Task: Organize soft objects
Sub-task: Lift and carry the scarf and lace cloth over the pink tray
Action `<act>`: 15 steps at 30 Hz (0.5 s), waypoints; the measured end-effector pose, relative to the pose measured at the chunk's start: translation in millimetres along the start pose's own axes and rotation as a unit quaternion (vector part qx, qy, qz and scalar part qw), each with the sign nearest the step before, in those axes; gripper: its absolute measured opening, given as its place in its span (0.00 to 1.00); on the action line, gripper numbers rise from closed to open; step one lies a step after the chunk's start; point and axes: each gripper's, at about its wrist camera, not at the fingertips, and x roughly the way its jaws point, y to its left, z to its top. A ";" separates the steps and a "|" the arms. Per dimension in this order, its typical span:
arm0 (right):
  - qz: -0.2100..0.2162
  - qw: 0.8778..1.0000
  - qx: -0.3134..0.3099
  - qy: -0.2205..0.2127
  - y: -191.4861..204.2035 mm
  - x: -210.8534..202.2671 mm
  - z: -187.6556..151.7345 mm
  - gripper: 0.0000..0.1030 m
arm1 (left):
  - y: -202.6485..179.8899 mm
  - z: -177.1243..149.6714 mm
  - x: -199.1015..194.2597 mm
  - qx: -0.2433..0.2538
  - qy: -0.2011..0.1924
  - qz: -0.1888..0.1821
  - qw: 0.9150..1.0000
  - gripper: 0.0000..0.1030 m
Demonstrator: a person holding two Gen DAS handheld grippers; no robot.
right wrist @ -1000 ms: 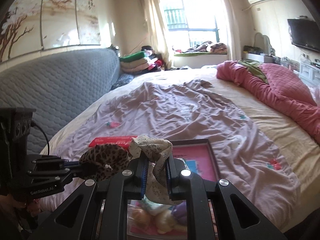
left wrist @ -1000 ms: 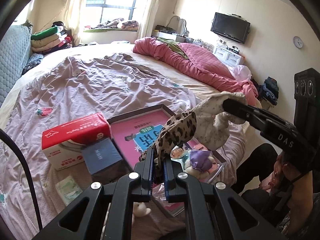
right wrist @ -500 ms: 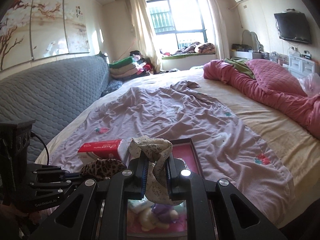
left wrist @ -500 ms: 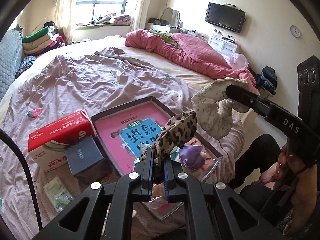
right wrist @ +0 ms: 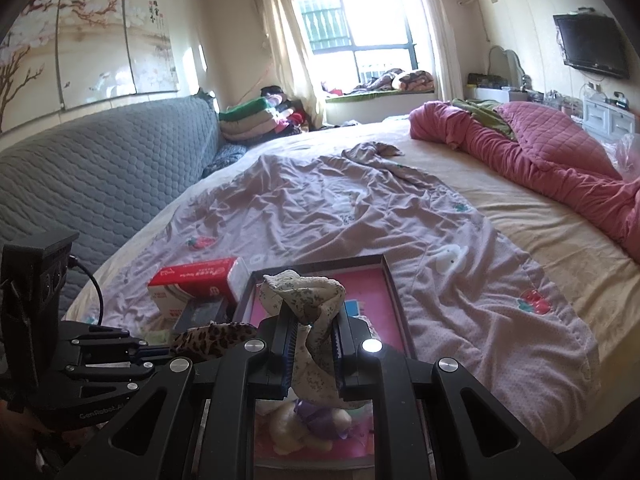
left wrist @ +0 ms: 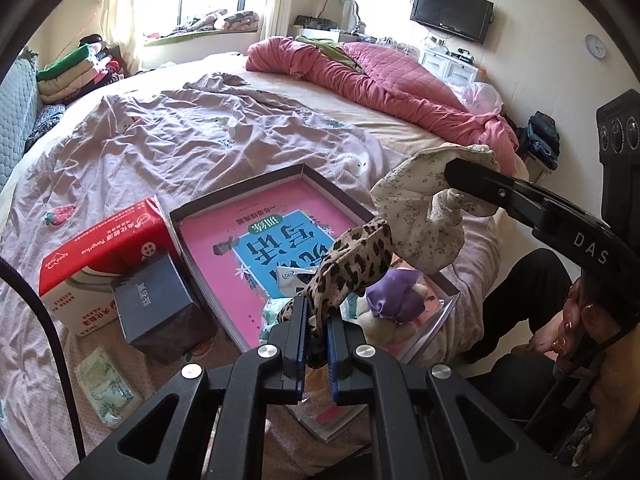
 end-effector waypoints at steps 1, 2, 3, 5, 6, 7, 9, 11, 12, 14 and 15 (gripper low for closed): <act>0.002 1.000 0.002 0.001 -1.0 1.8 -0.9 0.16 | -0.2 0.0 1.4 0.000 0.002 -0.001 1.000 0.08; 0.004 1.000 0.002 0.003 -2.4 4.9 -1.6 0.16 | -0.4 -0.2 3.5 0.002 0.003 0.000 1.000 0.08; 0.003 1.000 0.002 0.004 -2.9 7.0 -1.9 0.16 | -1.0 0.2 6.1 0.003 0.005 0.002 1.000 0.08; 0.005 1.000 0.004 0.007 -3.5 11.2 -2.1 0.16 | -0.9 0.0 11.5 0.002 0.011 0.002 1.000 0.08; 0.006 1.000 0.005 0.008 -4.3 13.4 -2.5 0.16 | -0.5 -0.1 13.6 0.002 0.012 0.002 1.000 0.08; 0.007 1.000 0.006 0.010 -5.6 15.9 -2.7 0.16 | -0.6 -0.2 15.3 0.002 0.013 0.002 1.000 0.08; 0.007 1.000 0.011 0.021 -8.2 22.9 -4.2 0.16 | -0.8 0.1 20.4 0.003 0.017 0.003 1.000 0.08; 0.006 0.999 0.018 0.030 -10.8 29.2 -6.1 0.16 | -1.8 0.6 23.8 0.004 0.020 0.004 1.000 0.08; 0.006 0.999 0.021 0.033 -12.0 32.6 -7.5 0.16 | -2.0 0.5 25.4 0.004 0.020 0.005 1.000 0.08; 0.007 0.999 0.024 0.042 -13.7 39.5 -10.7 0.16 | -1.4 0.8 28.9 0.002 0.023 0.005 1.000 0.08; 0.005 0.999 0.025 0.045 -14.1 42.4 -12.3 0.16 | -1.3 0.3 31.4 0.002 0.026 0.007 1.000 0.08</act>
